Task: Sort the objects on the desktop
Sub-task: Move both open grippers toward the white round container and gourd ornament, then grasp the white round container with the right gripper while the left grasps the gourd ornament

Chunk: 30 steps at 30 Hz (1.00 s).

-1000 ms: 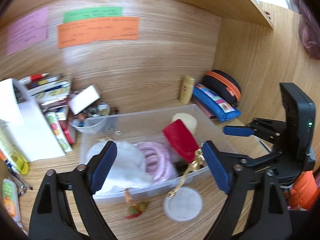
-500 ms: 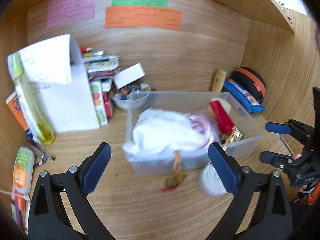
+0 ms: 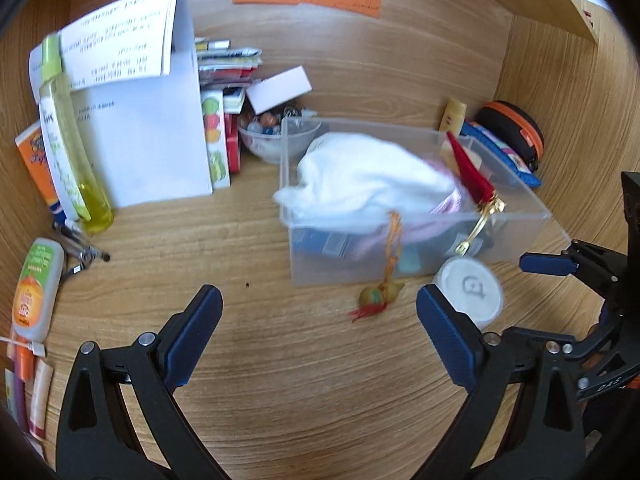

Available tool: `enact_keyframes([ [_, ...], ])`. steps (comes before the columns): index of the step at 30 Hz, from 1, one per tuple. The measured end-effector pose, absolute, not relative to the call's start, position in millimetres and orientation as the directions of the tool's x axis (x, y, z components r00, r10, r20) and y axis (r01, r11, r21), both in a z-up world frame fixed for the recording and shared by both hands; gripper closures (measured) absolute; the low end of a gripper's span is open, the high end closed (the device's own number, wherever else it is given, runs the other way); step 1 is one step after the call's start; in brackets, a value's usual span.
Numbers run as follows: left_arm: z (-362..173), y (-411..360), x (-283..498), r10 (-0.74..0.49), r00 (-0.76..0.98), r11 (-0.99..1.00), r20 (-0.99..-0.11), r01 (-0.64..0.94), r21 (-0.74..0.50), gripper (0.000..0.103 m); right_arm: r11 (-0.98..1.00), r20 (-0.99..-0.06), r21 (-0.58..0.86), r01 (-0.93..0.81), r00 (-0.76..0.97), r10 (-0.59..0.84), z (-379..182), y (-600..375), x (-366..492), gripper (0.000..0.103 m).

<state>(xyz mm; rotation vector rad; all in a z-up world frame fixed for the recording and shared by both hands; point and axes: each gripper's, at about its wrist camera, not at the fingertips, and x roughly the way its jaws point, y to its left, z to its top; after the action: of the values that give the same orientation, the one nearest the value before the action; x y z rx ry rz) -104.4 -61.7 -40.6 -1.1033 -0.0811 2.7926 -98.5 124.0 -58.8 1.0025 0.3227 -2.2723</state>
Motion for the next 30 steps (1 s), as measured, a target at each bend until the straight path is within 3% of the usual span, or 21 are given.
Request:
enact_keyframes([
  [13,-50,-70,-108,0.155,-0.697,-0.988,-0.7,-0.097,-0.122,0.004,-0.768,-0.78,0.036,0.64,-0.462,-0.422,-87,84,-121,0.018],
  [17,-54,-72,-113,0.164,-0.686,-0.986,-0.708,-0.088,-0.143,0.004,-0.768,-0.783,-0.014,0.64,-0.484,-0.39,-89,76,-119,0.021],
  [20,-56,-74,-116,0.162,-0.682,-0.985,-0.713,-0.074,-0.154,0.004,-0.76,-0.801,-0.017,0.649,-0.464,-0.378,-92,73,-122,0.04],
  [30,-61,-54,-118,0.13,-0.696,-0.992,-0.706,-0.083,-0.1,0.004,-0.748,-0.766,0.015,0.663,-0.474,-0.435,-83,88,-112,0.041],
])
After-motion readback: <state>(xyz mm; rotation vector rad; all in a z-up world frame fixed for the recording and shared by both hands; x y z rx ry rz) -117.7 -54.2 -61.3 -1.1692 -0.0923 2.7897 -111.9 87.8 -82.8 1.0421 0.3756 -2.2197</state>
